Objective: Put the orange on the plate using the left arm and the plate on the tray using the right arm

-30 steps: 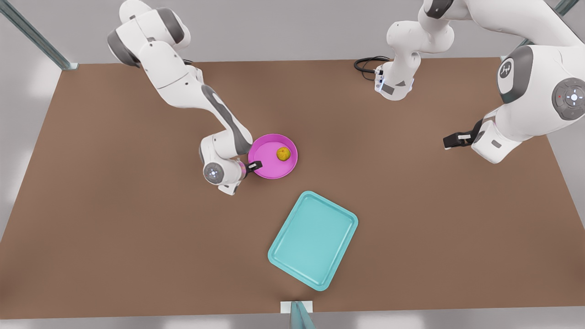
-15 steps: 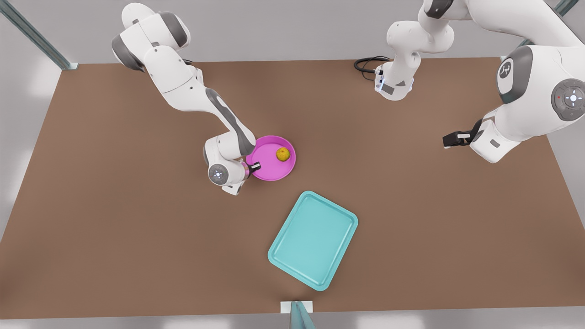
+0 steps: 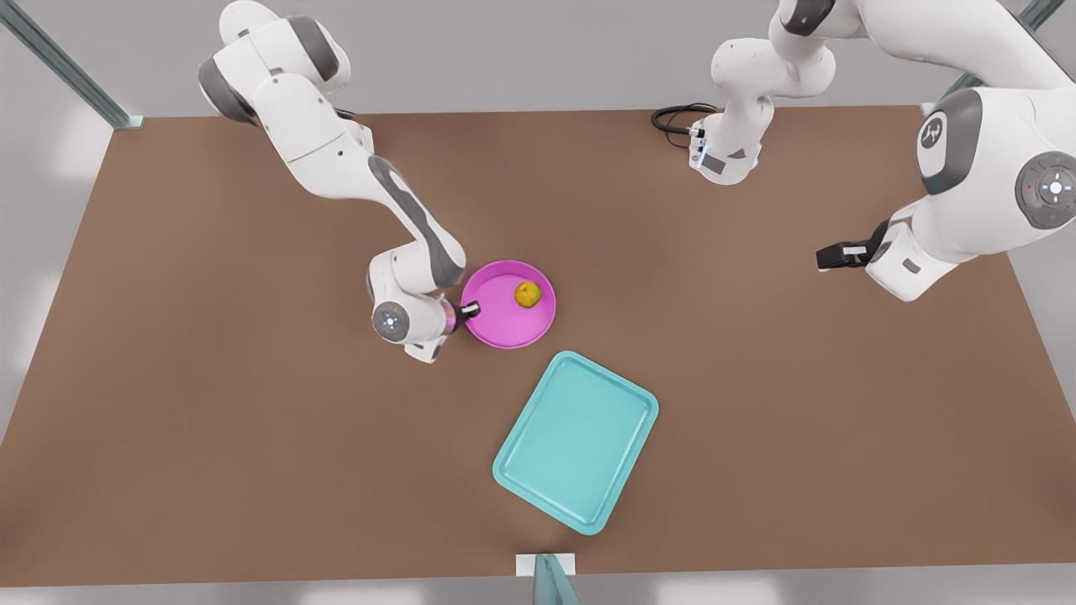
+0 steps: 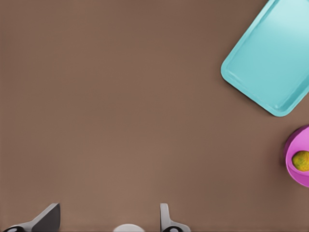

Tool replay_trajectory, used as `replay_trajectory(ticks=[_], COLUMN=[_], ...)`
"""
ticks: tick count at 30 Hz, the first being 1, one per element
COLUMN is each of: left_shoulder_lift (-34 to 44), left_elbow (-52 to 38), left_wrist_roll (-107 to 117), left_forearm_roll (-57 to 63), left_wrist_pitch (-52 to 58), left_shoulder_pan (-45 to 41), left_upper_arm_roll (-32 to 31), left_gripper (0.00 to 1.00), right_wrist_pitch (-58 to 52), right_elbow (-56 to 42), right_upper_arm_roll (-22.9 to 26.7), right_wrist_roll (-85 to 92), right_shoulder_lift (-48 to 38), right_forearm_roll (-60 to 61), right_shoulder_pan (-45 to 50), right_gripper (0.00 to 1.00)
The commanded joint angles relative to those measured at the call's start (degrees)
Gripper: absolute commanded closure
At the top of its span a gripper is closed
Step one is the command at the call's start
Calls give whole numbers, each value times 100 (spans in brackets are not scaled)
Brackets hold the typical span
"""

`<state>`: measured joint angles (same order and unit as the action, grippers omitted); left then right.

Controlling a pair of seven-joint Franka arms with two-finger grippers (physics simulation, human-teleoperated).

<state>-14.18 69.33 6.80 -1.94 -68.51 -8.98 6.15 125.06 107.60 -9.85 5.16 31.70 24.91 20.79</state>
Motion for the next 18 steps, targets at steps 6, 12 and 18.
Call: replay_trajectory(ticks=[6,12,18], left_shoulder_lift=[3,-23,-14], left_elbow=[1,1,89], left_wrist_roll=[-30,-74,-100], left_forearm_roll=[1,-8,-8], left_wrist_pitch=[83,101,127], left_shoulder_pan=[2,10,19], left_upper_arm_roll=[53,88,97], left_gripper=[0,0,0], right_wrist_pitch=[-1124,-2003,-1143], right_elbow=[-793,-3008,-5442], right_upper_arm_roll=[-79,-53,-219], right_wrist_roll=[117,30,-920], right_shoulder_lift=[-164,1101,2762], right_forearm_roll=[515,980,1209], right_shoulder_pan=[-681,-848,-637], right_gripper=[79,79,79])
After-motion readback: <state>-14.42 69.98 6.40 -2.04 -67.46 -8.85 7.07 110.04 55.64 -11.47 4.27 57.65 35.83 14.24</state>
